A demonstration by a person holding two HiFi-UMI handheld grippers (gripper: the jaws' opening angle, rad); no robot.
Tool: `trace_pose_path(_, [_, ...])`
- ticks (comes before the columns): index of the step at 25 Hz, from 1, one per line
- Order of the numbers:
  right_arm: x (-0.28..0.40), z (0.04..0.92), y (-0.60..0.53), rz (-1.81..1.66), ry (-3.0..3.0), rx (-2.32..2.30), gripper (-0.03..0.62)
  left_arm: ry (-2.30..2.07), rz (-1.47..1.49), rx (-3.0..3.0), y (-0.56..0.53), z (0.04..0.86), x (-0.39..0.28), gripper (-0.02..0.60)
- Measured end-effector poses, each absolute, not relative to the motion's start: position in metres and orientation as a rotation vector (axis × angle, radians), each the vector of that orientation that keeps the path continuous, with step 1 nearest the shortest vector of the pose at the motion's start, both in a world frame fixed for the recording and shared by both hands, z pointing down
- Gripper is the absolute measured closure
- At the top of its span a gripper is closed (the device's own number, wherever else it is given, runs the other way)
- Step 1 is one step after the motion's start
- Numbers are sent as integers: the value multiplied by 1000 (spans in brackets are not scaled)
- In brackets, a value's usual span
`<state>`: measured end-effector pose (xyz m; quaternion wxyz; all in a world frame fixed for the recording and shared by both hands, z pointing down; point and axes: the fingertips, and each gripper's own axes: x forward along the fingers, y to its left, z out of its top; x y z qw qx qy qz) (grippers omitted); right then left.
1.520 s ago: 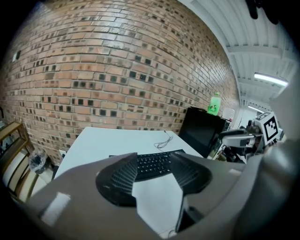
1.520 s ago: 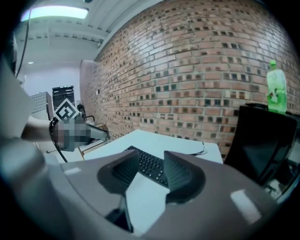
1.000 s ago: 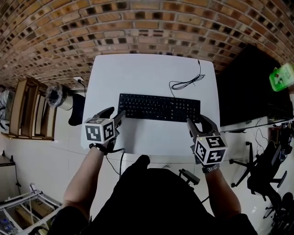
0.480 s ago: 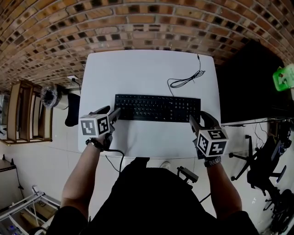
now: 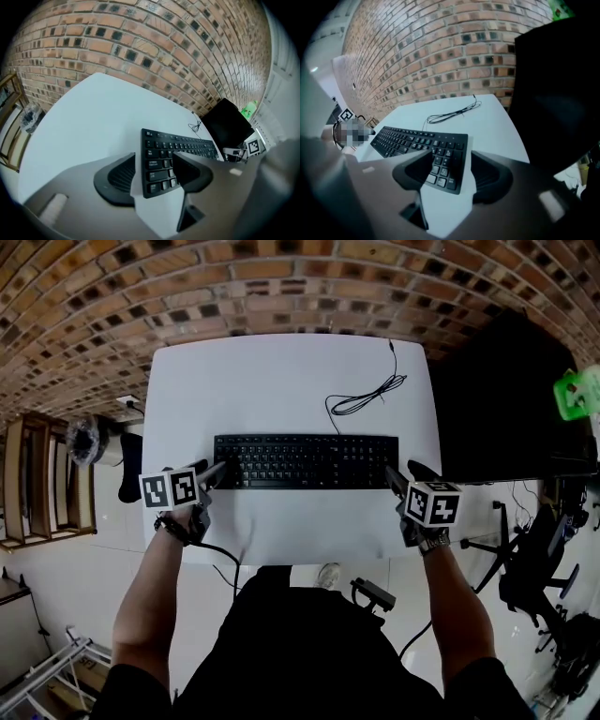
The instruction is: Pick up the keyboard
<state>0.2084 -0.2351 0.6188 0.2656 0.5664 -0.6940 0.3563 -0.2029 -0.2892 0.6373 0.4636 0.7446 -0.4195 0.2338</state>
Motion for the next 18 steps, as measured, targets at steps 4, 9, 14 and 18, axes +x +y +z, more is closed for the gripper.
trace_pose_path(4, [217, 641, -236, 1083, -1853, 1523, 335, -982, 550, 1796, -291, 648, -203, 324])
trace_pose_path(9, [217, 655, -241, 1191, -1867, 1498, 335, -926, 492, 1756, -293, 656, -200, 325])
trace_pose_path(14, [217, 658, -244, 1252, -1889, 1504, 336, -866, 421, 1736, -297, 655, -196, 333])
trace_pose_path(18, [215, 657, -244, 1258, -1901, 1503, 336, -836, 405, 1735, -298, 655, -189, 351])
